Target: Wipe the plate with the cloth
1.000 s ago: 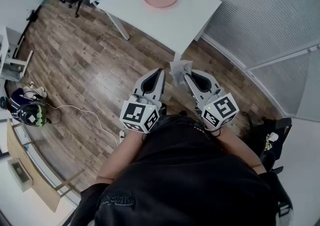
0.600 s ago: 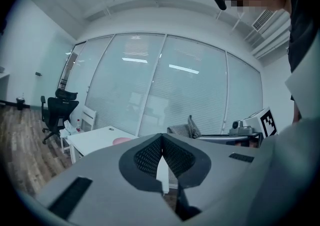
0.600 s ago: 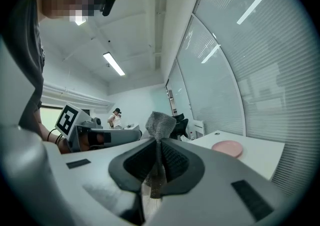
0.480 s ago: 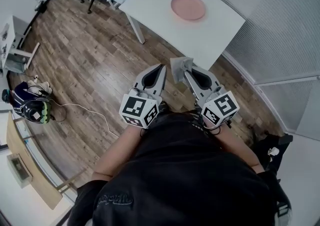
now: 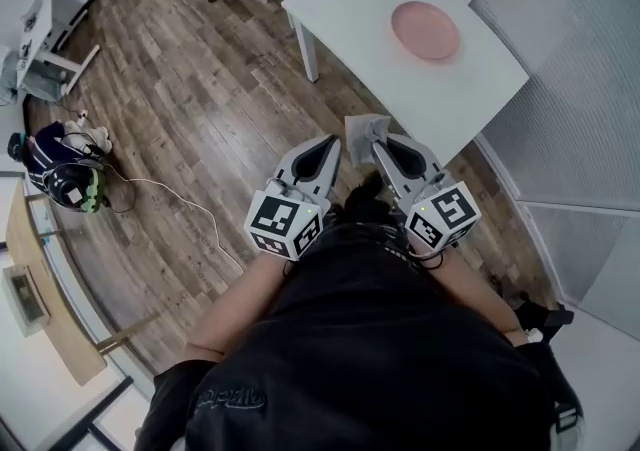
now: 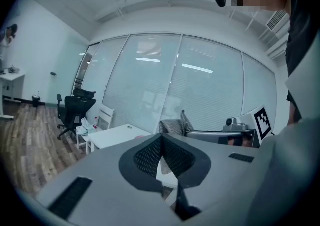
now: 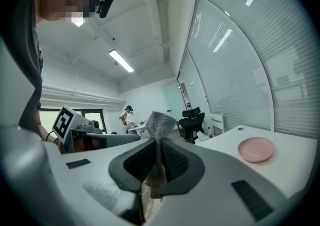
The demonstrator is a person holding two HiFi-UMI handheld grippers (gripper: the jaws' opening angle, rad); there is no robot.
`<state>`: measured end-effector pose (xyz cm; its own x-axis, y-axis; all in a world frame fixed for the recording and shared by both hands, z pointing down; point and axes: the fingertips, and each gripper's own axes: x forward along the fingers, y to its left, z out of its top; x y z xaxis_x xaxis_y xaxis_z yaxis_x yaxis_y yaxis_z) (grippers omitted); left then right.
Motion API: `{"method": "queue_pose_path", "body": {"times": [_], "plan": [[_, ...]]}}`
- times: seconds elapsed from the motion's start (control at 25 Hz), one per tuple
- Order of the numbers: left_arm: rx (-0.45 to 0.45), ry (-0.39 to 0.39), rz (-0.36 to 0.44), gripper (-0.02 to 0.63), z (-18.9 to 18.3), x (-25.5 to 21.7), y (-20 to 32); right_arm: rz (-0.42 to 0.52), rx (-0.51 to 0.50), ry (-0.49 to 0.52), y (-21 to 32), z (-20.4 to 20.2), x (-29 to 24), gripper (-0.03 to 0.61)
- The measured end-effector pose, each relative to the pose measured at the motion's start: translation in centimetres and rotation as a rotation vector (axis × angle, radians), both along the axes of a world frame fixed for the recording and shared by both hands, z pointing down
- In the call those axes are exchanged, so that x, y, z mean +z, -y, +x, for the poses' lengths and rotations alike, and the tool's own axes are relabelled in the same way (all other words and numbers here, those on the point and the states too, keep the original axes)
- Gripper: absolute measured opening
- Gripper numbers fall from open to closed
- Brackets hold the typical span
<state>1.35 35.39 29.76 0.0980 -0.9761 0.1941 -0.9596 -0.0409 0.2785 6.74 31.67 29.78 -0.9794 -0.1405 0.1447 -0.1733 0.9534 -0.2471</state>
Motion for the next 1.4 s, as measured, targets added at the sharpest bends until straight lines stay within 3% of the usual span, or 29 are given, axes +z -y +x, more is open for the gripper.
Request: {"method": "queue_pose_path", "body": {"times": [0.24, 0.6, 0.92, 1.4], "plan": [[-0.062, -0.002, -0.004, 0.017, -3.4, 0.0, 3.0, 0.001, -0.059, 0.014, 3.4, -3.4, -0.1, 0.041], [-0.05, 0.015, 0.009, 0.017, -4.8, -0.3, 11.5, 0.01, -0.032, 0.033, 12.1, -4.9, -0.5, 0.041], [0.074, -0.035, 0.048, 0.017, -1.3, -1.1, 20.9, -0.005, 0.085, 0.045, 21.5, -0.9, -1.0, 0.041], [0.317, -0.073, -0.011, 0.017, 5.5, 0.7, 30.8, -0.089, 0.301, -0.013, 28.5, 6.6, 1.6, 0.043]]}}
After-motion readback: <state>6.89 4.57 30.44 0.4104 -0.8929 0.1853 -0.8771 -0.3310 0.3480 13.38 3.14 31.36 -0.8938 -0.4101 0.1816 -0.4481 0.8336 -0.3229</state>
